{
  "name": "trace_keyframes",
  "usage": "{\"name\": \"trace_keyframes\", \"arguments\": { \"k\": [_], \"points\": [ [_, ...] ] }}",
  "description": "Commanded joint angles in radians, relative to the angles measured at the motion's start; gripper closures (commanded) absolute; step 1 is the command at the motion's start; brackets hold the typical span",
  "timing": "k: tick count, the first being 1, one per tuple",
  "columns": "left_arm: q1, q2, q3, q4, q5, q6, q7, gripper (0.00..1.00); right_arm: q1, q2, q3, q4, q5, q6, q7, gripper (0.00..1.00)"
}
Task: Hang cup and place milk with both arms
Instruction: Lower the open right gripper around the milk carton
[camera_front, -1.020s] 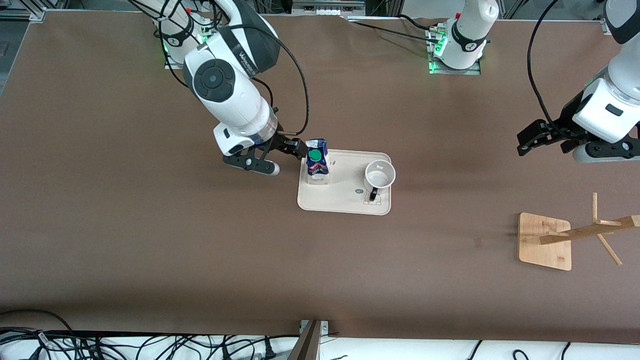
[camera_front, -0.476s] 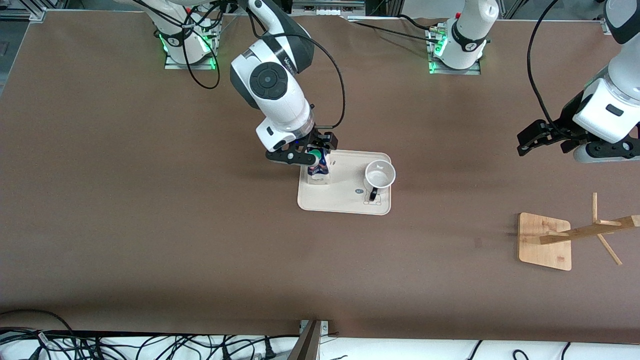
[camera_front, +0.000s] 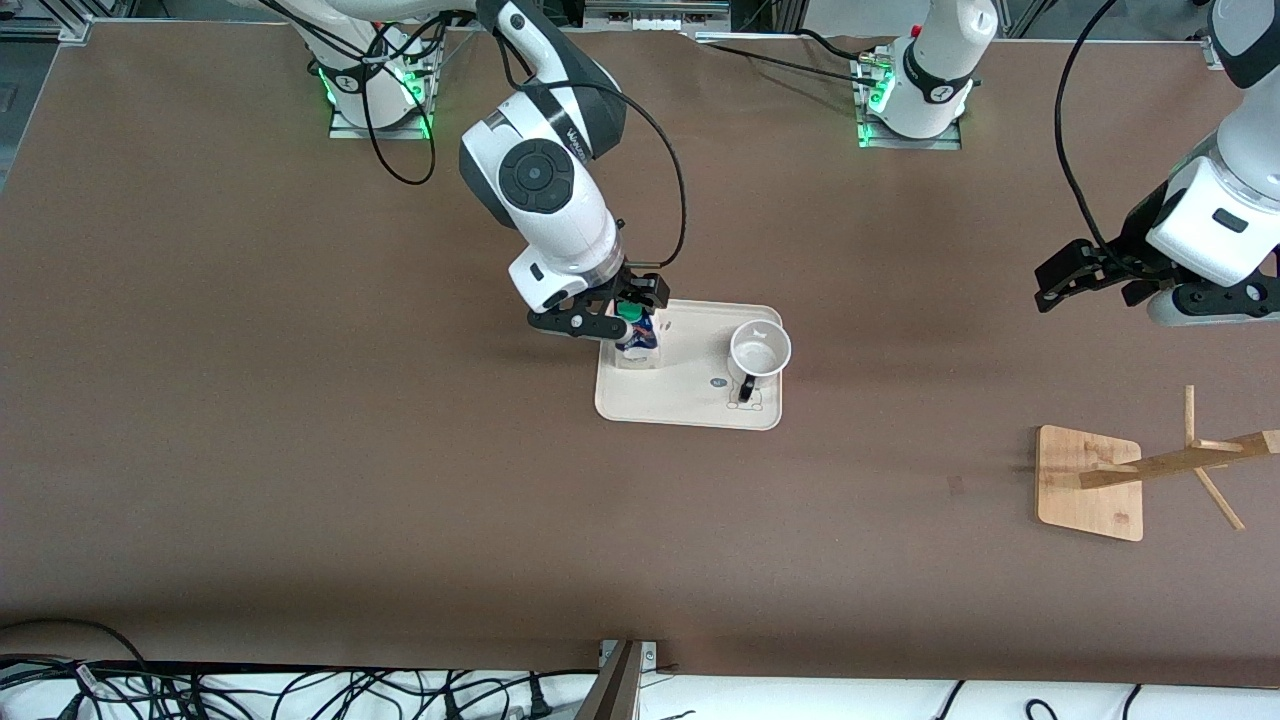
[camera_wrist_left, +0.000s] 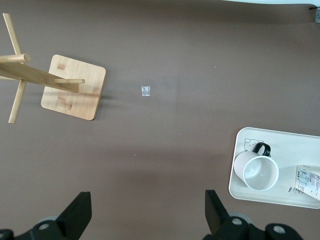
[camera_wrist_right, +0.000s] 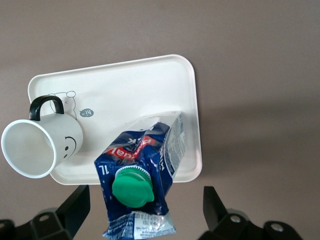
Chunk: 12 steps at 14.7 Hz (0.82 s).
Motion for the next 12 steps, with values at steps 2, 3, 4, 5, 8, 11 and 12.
{"name": "trace_keyframes", "arguments": {
  "k": [2,3,4,5,8,11,12],
  "points": [
    [0.007,0.004,-0.003,0.022,-0.005,-0.021,-0.002,0.0,0.001,0.03,0.001,0.016,-0.006,0.029,-0.038,0.0],
    [0.007,0.004,-0.003,0.022,-0.005,-0.021,-0.002,0.0,0.003,0.032,0.001,0.016,-0.006,0.045,-0.038,0.0],
    [0.007,0.004,-0.003,0.022,-0.005,-0.021,-0.002,0.0,0.006,0.035,0.001,0.016,-0.006,0.055,-0.038,0.0],
    [0.007,0.004,-0.003,0.022,-0.005,-0.021,-0.004,0.0,0.008,0.037,0.001,0.016,-0.008,0.06,-0.038,0.0],
    [0.007,0.004,-0.003,0.022,-0.005,-0.021,-0.002,0.0,0.008,0.038,0.001,0.016,-0.009,0.06,-0.047,0.0],
    [0.007,0.004,-0.003,0.022,-0.005,-0.021,-0.002,0.0,0.009,0.049,0.001,0.016,-0.011,0.06,-0.05,0.0],
    [0.007,0.004,-0.003,0.022,-0.005,-0.021,-0.002,0.0,0.011,0.05,0.001,0.016,-0.011,0.062,-0.05,0.0]
  ]
}}
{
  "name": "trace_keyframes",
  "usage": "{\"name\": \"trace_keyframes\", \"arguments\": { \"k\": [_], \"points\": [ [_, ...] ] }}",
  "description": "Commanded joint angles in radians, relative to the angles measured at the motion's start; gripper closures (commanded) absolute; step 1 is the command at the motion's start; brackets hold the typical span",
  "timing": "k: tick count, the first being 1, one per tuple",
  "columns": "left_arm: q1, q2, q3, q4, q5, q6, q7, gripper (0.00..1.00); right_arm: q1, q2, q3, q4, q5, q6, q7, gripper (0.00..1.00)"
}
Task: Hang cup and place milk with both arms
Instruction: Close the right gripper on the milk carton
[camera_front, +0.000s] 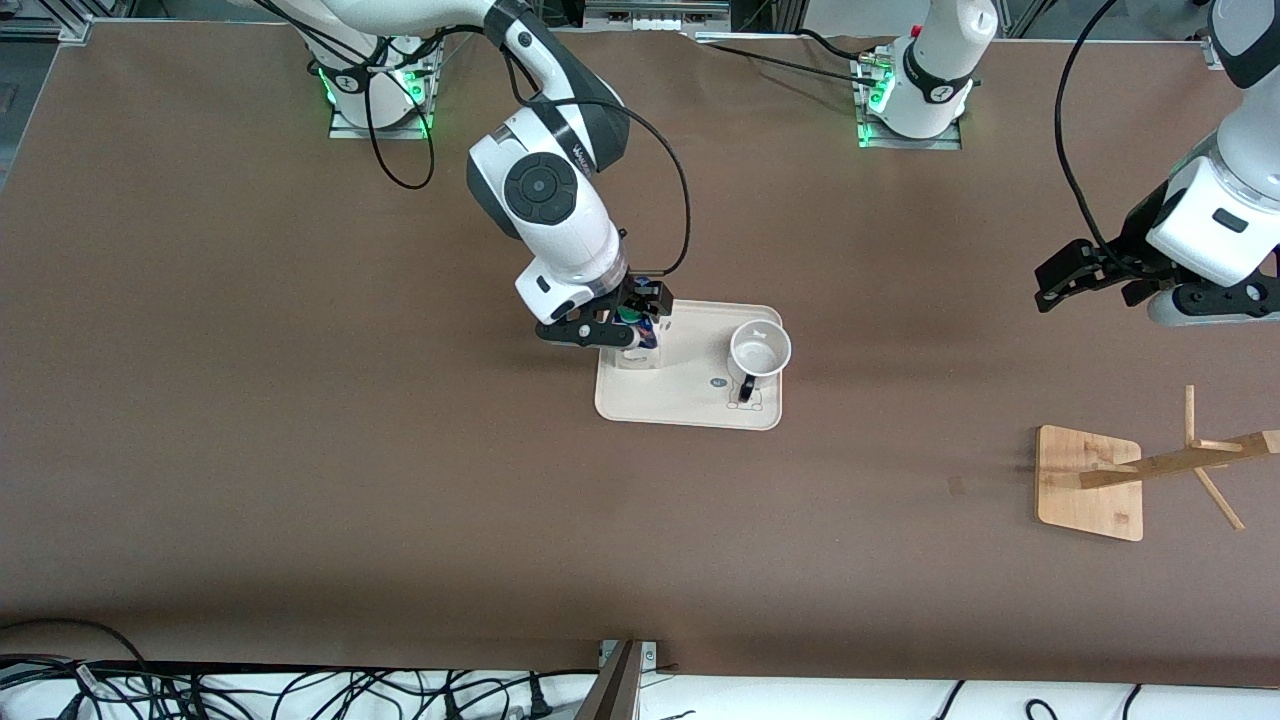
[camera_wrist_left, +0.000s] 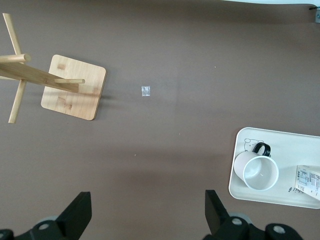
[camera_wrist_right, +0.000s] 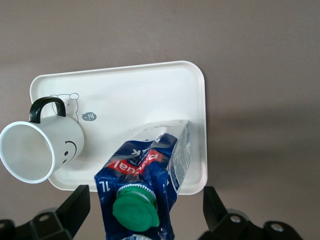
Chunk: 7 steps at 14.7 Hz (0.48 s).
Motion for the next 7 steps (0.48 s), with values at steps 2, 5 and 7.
{"name": "trace_keyframes", "arguments": {
  "k": [2,5,7],
  "points": [
    [0.007,0.004,-0.003,0.022,-0.005,-0.021,-0.002,0.0,0.007,0.019,0.0,0.015,-0.011,0.006,-0.018,0.0],
    [0.007,0.004,-0.002,0.022,-0.005,-0.021,-0.002,0.0,0.018,0.027,0.0,0.015,-0.017,0.007,-0.024,0.0],
    [0.007,0.004,-0.002,0.022,-0.005,-0.021,-0.002,0.0,0.032,0.039,0.0,0.015,-0.051,0.007,-0.023,0.0]
  ]
}}
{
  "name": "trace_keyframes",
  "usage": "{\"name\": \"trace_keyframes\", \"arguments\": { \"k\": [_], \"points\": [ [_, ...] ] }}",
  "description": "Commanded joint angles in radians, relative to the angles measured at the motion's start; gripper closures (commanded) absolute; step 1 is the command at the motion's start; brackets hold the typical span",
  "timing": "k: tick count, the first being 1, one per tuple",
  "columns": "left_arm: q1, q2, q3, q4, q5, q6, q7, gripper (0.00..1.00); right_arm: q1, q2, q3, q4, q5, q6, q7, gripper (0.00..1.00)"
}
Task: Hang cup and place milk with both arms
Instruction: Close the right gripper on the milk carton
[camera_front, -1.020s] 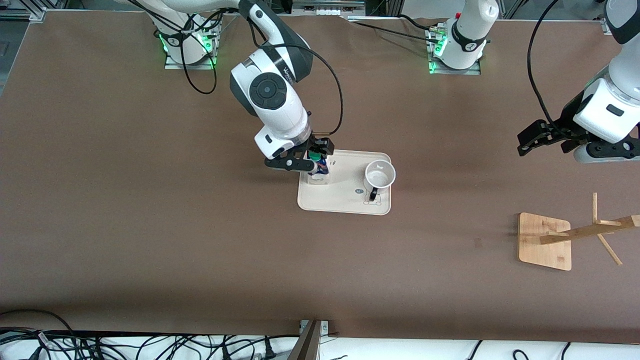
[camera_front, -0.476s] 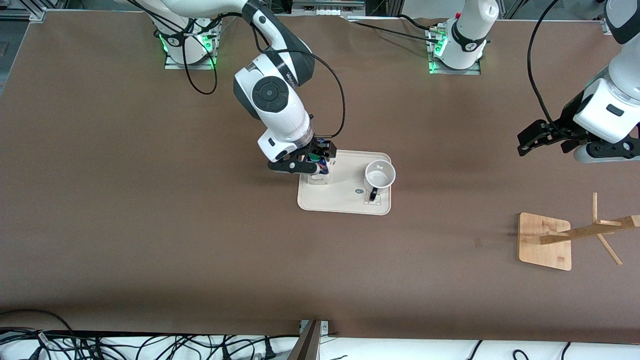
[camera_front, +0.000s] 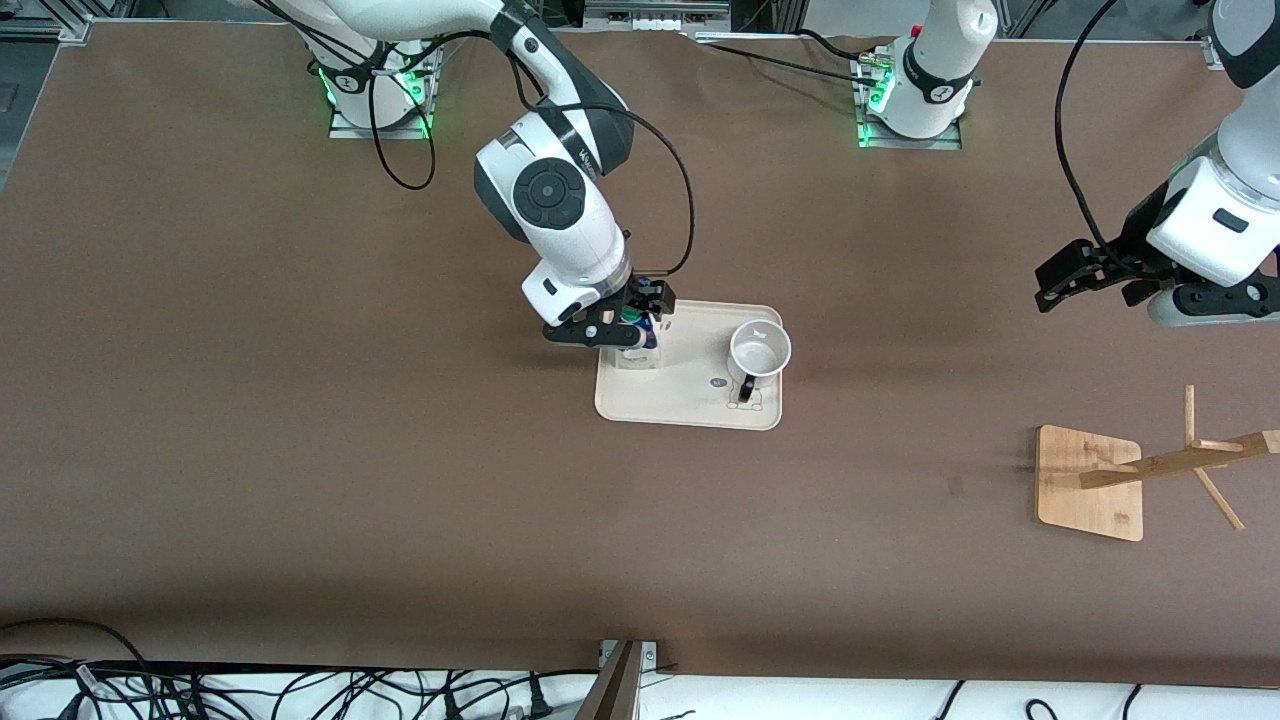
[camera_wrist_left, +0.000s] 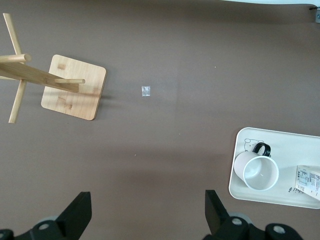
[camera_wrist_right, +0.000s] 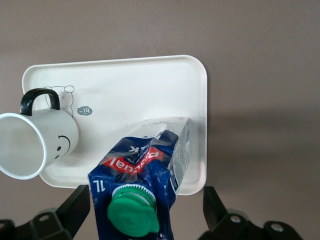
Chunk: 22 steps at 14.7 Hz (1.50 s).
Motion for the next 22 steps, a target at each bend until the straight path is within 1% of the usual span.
{"name": "trace_keyframes", "arguments": {
  "k": [1,6,10,16,17,18,19,20,22],
  "points": [
    [0.006,0.004,-0.002,0.022,-0.005,-0.021,-0.002,0.0,0.021,0.023,-0.002,0.015,-0.031,0.008,-0.004,0.0],
    [0.006,0.004,-0.002,0.022,-0.005,-0.021,-0.002,0.0,0.019,0.024,-0.002,0.015,-0.036,0.007,-0.008,0.0],
    [0.006,0.004,-0.004,0.022,-0.004,-0.021,-0.002,0.0,0.007,0.024,-0.002,0.015,-0.036,0.007,-0.08,0.0],
    [0.006,0.004,-0.004,0.021,0.002,-0.027,-0.002,0.0,0.006,0.027,-0.005,0.015,-0.039,0.007,-0.105,0.0],
    [0.006,0.004,-0.004,0.021,0.002,-0.037,-0.002,0.0,0.002,0.029,-0.005,0.015,-0.037,0.007,-0.113,0.08],
    [0.006,0.004,-0.004,0.019,0.002,-0.04,-0.004,0.0,-0.007,0.027,-0.005,0.015,-0.031,0.007,-0.105,0.31],
    [0.008,0.006,-0.004,0.018,0.002,-0.04,-0.001,0.0,-0.007,0.027,-0.005,0.015,-0.028,0.007,-0.094,0.45],
    [0.005,0.007,-0.004,0.016,0.002,-0.04,-0.004,0.0,-0.007,0.027,-0.005,0.015,-0.027,0.007,-0.091,0.52],
    [0.006,0.006,-0.004,0.016,0.002,-0.058,-0.002,0.0,-0.007,0.027,-0.005,0.015,-0.027,0.007,-0.085,0.54]
  ]
}}
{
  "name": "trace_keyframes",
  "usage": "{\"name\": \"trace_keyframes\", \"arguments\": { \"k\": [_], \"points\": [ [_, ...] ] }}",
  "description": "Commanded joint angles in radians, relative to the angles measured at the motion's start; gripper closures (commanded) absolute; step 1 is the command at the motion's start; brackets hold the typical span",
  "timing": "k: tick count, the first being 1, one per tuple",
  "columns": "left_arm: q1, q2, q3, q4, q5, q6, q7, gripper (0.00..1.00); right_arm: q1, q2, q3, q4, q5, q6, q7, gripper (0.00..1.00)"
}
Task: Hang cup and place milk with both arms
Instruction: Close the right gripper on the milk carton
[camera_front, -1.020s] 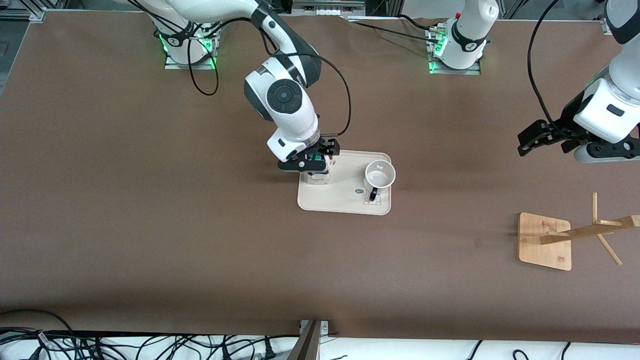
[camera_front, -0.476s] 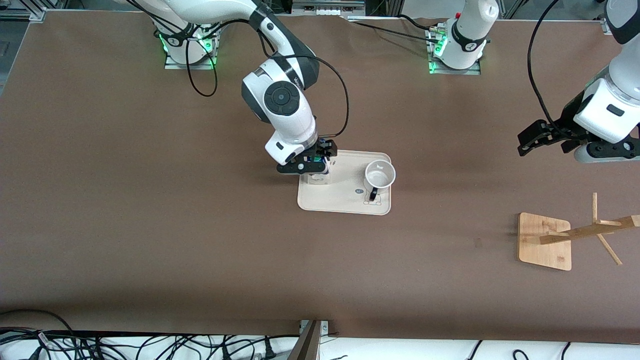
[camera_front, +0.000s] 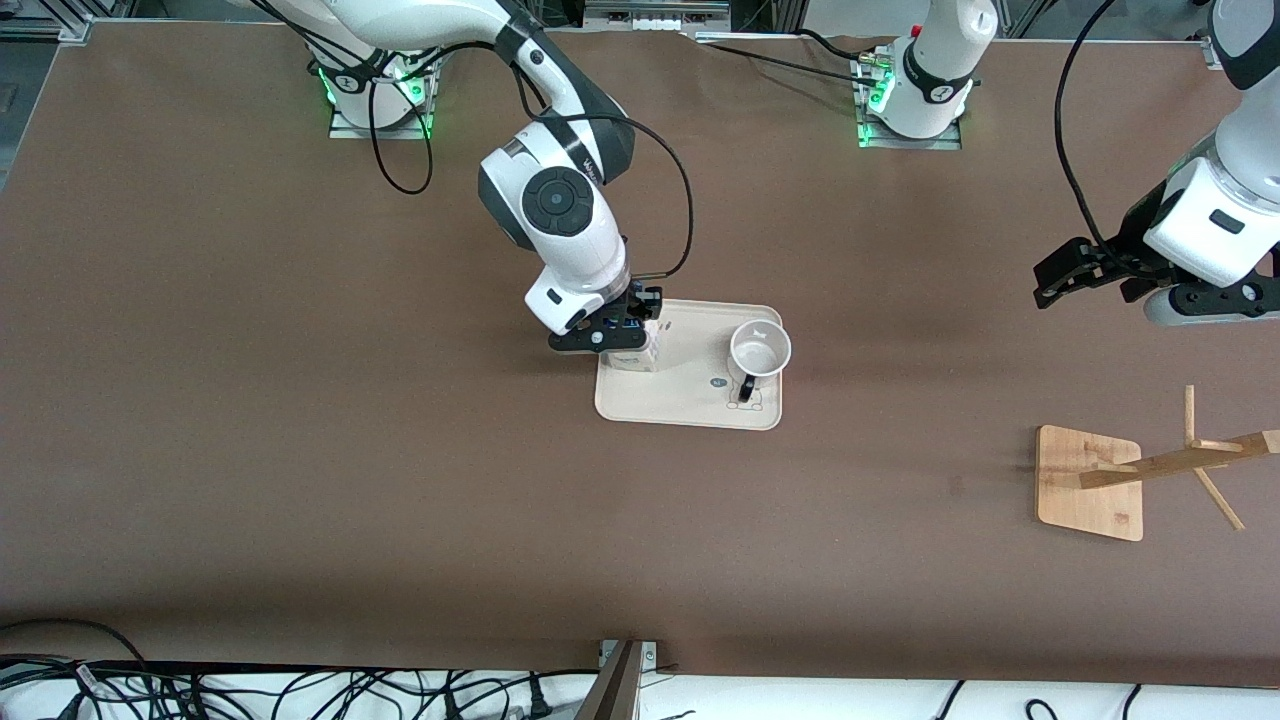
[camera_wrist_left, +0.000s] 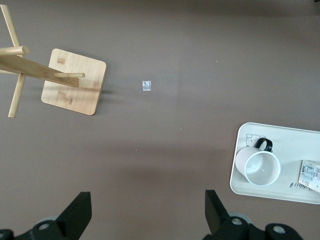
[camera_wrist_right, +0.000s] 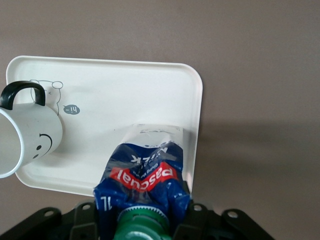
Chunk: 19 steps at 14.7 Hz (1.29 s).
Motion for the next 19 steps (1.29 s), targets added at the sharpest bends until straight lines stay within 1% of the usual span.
{"name": "trace_keyframes", "arguments": {
  "k": [1,4,6,11,13,14,16,19],
  "points": [
    [0.008,0.006,-0.004,0.018,-0.005,-0.033,-0.002,0.0,-0.007,0.011,0.007,0.015,0.0,0.002,0.004,0.55],
    [0.006,0.015,-0.004,0.016,-0.011,-0.028,0.014,0.0,-0.004,0.011,0.007,0.015,0.002,0.004,0.01,0.57],
    [-0.002,0.017,-0.004,0.019,-0.011,-0.022,0.015,0.0,-0.003,0.011,0.007,0.016,-0.001,0.005,0.079,0.58],
    [-0.037,0.028,-0.005,0.025,-0.002,0.003,0.01,0.0,0.014,0.0,0.009,0.018,-0.008,0.019,0.085,0.58],
    [-0.038,0.031,-0.007,0.024,0.004,0.016,0.002,0.0,0.042,-0.029,0.006,0.018,-0.015,0.011,0.093,0.59],
    [-0.038,0.037,-0.007,0.024,0.004,0.027,0.004,0.0,0.045,-0.043,0.007,0.018,-0.035,0.008,0.091,0.59],
    [-0.038,0.049,-0.007,0.024,0.005,0.04,0.007,0.0,0.045,-0.069,0.006,0.018,-0.047,-0.015,0.09,0.59],
    [-0.034,0.066,-0.004,0.024,-0.005,0.058,0.013,0.0,0.042,-0.119,-0.019,0.018,-0.063,-0.038,0.078,0.59]
  ]
}}
